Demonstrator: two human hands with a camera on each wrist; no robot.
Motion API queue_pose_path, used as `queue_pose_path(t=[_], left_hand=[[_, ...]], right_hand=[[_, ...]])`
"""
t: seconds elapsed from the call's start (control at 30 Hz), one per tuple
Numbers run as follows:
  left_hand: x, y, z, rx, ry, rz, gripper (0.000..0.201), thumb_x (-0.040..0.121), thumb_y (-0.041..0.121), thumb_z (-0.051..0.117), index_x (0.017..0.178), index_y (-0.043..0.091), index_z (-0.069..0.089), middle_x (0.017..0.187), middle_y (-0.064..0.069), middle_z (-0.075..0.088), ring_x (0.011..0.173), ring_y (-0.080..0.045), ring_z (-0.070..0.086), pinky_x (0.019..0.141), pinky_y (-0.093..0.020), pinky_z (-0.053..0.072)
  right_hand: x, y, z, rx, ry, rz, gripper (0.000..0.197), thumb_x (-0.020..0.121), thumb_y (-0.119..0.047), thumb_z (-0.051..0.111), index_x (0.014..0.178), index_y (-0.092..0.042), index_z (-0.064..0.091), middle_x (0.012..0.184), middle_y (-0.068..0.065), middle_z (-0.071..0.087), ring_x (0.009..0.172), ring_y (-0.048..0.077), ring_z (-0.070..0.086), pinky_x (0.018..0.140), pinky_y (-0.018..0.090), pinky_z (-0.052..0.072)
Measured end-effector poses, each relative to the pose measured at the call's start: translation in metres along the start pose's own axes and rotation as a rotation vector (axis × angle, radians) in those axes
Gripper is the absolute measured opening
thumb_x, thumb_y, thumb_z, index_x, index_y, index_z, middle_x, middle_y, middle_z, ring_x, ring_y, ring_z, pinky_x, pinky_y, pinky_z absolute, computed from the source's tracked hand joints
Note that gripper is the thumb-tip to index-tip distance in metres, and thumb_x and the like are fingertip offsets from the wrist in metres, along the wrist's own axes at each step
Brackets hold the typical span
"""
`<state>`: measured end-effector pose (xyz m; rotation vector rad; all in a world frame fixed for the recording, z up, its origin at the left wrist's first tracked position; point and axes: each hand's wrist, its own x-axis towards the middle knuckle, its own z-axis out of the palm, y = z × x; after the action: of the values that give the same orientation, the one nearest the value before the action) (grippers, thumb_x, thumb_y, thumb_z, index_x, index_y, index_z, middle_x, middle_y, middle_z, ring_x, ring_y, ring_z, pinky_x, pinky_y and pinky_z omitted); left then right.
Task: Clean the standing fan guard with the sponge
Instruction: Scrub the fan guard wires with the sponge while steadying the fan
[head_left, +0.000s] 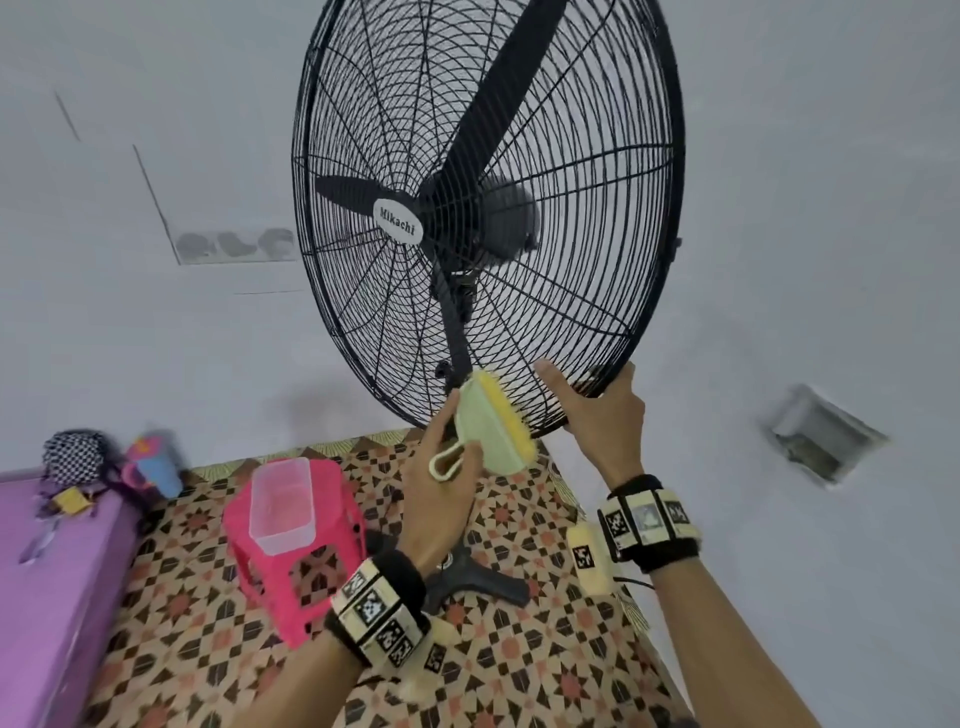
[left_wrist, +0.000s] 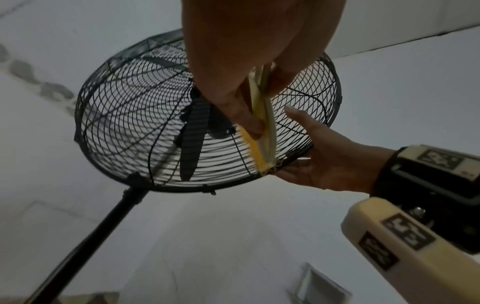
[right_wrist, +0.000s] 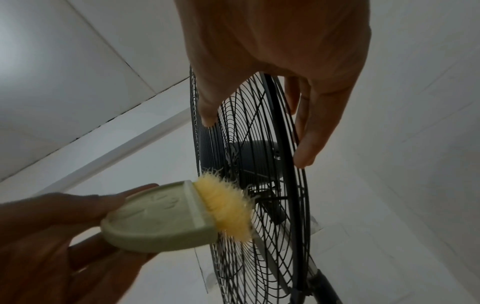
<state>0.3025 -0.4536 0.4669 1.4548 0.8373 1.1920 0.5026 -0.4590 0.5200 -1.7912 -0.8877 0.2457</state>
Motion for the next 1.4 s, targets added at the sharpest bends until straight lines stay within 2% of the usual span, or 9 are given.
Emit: queue_pose_path(t=[0.1,0.3,0.47,0.57,0.73,0.9,1.1,1.3,1.4], left_hand=[[-0.003,0.01,-0.012,0.011,-0.151,0.009,0.067,0.107,0.022,0.056,0.162,0.043,0.025,0.136,0.019,0.058,0.09,0.002,0.07,0.068,-0.02,0.058],[0.018,0.021,-0.022,-0.211,-0.159,-0.346,0.06,0.101,0.001,0.061,0.148,0.024,0.033,0.123,-0.018,0.064,0.095,-0.032,0.077,0.078,-0.037,0.065],[0.021,-0.003,-0.003,-0.173,-0.393,-0.522,0.041,0.1,0.01,0.064,0.138,0.013,0.051,0.132,-0.014,0.066,0.094,-0.033,0.077,0.074,-0.035,0.063],[0.009,-0.016,0.028,-0.194,-0.3,-0.566,0.033,0.102,0.012,0.062,0.135,0.008,0.06,0.119,-0.014,0.074,0.094,-0.033,0.076,0.079,-0.041,0.062],[-0.001,-0.017,0.054,-0.342,-0.09,-0.562,0.015,0.103,0.01,0.061,0.113,0.016,0.071,0.118,-0.016,0.076,0.111,-0.041,0.071,0.101,-0.056,0.055],[-0.013,-0.012,0.044,-0.539,0.129,-0.522,0.019,0.103,0.013,0.061,0.122,0.019,0.064,0.119,-0.014,0.075,0.106,-0.038,0.075,0.094,-0.054,0.059],[-0.014,-0.001,0.047,-0.291,-0.026,-0.459,0.019,0.104,0.013,0.059,0.119,0.023,0.065,0.122,-0.013,0.074,0.104,-0.034,0.075,0.091,-0.049,0.062],[-0.011,0.004,0.019,-0.509,0.217,-0.368,0.023,0.104,0.007,0.055,0.124,0.017,0.062,0.12,-0.009,0.072,0.098,-0.028,0.077,0.081,-0.039,0.064],[-0.017,0.002,0.016,-0.443,0.115,-0.384,0.025,0.104,0.006,0.056,0.125,0.018,0.061,0.119,-0.005,0.073,0.098,-0.028,0.077,0.079,-0.037,0.064]], right_hand=[[0.0,-0.001,0.0,0.002,0.001,-0.01,0.121,0.055,-0.096,0.069,0.144,-0.019,0.04,0.125,-0.003,0.068,0.108,0.022,0.069,0.095,0.043,0.059],[-0.003,-0.004,0.001,0.016,0.001,-0.027,0.112,0.061,-0.089,0.072,0.14,-0.016,0.042,0.126,-0.002,0.067,0.111,0.02,0.066,0.096,0.037,0.057],[0.0,-0.003,0.001,-0.013,-0.002,-0.024,0.115,0.059,-0.093,0.07,0.14,-0.016,0.041,0.114,-0.004,0.069,0.098,0.021,0.07,0.087,0.038,0.061],[0.002,-0.004,-0.002,-0.027,-0.02,-0.009,0.111,0.055,-0.095,0.07,0.131,-0.02,0.043,0.108,-0.004,0.071,0.089,0.021,0.072,0.079,0.041,0.063],[0.002,-0.007,-0.011,-0.041,-0.053,-0.036,0.094,0.067,-0.08,0.077,0.129,-0.017,0.045,0.104,-0.013,0.064,0.091,0.006,0.064,0.068,0.016,0.046],[0.005,-0.005,-0.008,-0.028,-0.038,-0.051,0.103,0.064,-0.084,0.074,0.134,-0.014,0.046,0.114,-0.006,0.066,0.098,0.014,0.064,0.077,0.021,0.047],[0.002,-0.003,-0.007,-0.031,-0.04,-0.047,0.11,0.064,-0.085,0.075,0.14,-0.012,0.044,0.113,-0.007,0.067,0.093,0.007,0.063,0.08,0.024,0.052],[0.004,-0.003,-0.004,-0.04,-0.036,-0.009,0.133,0.051,-0.101,0.065,0.147,-0.012,0.039,0.135,0.005,0.064,0.12,0.025,0.063,0.101,0.043,0.056],[0.002,-0.002,-0.002,-0.037,-0.024,-0.029,0.124,0.057,-0.095,0.069,0.144,-0.012,0.04,0.126,0.001,0.066,0.11,0.02,0.065,0.091,0.034,0.057]])
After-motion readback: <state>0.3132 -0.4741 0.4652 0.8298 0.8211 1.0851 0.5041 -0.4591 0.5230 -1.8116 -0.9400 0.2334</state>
